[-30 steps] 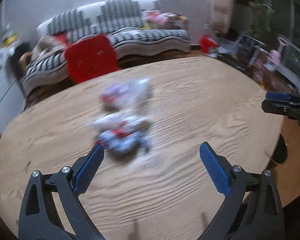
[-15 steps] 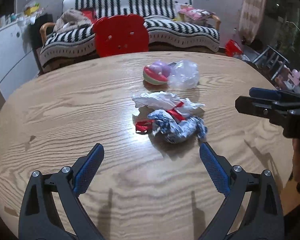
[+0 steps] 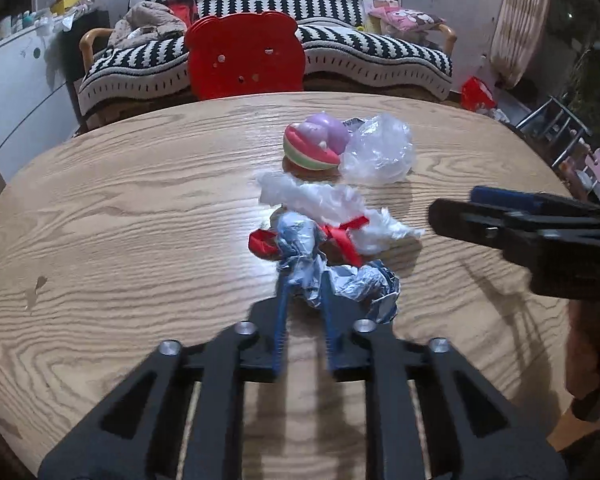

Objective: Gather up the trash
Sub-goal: 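Grasp the silver foil wrapper with the left gripper while the right grasps the white tissue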

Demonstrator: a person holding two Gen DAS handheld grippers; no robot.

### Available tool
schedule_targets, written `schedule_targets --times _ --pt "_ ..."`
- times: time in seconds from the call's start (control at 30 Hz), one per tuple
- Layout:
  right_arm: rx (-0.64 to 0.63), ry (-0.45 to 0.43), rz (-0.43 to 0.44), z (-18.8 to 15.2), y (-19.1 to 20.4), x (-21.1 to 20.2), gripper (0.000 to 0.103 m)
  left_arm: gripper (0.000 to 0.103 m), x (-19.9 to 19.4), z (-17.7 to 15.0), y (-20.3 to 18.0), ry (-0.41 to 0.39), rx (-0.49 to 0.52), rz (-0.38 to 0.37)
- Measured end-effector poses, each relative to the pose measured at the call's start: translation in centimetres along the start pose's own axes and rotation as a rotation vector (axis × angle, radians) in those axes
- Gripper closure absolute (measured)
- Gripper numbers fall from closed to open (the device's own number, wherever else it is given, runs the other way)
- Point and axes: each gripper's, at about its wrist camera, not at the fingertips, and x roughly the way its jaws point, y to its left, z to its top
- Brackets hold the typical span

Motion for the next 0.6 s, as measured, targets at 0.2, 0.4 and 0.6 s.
schedule_targets --times 0.2,0.4,0.6 --pt "-0.053 0.018 -0.016 -0.2 1.4 1.0 0.035 0.103 -2.7 -1.0 1.6 -0.010 -0.006 0.004" --pt "0.003 -0.011 -0.022 0.5 0.5 0.6 0.035 0.099 -0.8 -0.5 1.8 0.008 -0.028 -0.029" --pt "0.029 -0.004 -0.036 0.4 -1.3 0.4 0.035 0.032 1.4 0.6 0.7 0.004 -0.054 -0.042"
